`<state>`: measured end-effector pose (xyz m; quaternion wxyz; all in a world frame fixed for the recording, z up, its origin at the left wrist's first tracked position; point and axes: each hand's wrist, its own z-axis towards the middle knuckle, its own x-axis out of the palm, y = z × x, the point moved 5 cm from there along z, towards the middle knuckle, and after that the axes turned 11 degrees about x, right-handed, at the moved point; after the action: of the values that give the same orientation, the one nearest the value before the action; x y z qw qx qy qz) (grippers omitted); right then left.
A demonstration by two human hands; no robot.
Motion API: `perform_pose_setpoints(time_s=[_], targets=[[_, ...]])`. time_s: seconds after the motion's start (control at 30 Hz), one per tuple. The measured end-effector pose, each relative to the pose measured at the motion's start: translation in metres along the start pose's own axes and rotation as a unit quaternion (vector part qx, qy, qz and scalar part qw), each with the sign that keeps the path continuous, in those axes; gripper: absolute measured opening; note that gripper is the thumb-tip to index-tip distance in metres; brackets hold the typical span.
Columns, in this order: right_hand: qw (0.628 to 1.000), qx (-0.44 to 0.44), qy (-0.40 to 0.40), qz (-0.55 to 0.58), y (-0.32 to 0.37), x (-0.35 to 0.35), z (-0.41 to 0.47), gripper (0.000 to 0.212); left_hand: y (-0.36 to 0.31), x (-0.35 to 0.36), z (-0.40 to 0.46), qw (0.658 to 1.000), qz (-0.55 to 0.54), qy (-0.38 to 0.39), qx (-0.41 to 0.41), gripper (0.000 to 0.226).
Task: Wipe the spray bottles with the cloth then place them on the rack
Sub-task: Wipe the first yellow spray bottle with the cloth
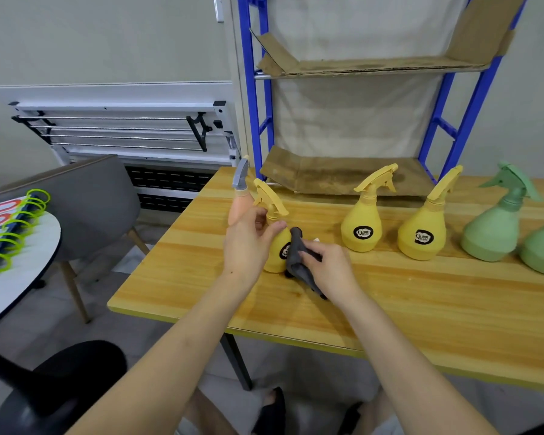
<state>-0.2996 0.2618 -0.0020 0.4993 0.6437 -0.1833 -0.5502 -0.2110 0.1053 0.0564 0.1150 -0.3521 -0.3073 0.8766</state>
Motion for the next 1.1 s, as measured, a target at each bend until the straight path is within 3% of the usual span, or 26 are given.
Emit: perform_pose_setpoints(time_s=[0.2,0.33,0.6,0.9,1.1], targets=[[0.999,-0.006,-0.025,0.023,0.024,-0.007,0.001,0.031,0.012,0.003,0.007,0.999,-0.042,0.029,-0.016,0.033],[0.997,-0.055,-0.017,0.047,0.054,-0.011,0.005,0.034,0.007,0.006,0.004,0.994,-0.091,0.059,0.012,0.012],[1.000,0.000,-0.011,-0.015,-0.003,-0.003,-0.007,0.032,0.006,0.007,0.004,0.981,-0.168,0.093,0.031,0.010],[0.997,-0.048,-0.052,0.033,0.053,-0.010,0.004,0.030,0.011,0.009,0.007,0.989,-0.070,0.116,0.062,0.021],[0.999,0.003,-0.038,-0.037,0.003,0.002,-0.008,0.028,0.011,0.005,0.007,0.992,-0.019,0.105,0.072,0.026]])
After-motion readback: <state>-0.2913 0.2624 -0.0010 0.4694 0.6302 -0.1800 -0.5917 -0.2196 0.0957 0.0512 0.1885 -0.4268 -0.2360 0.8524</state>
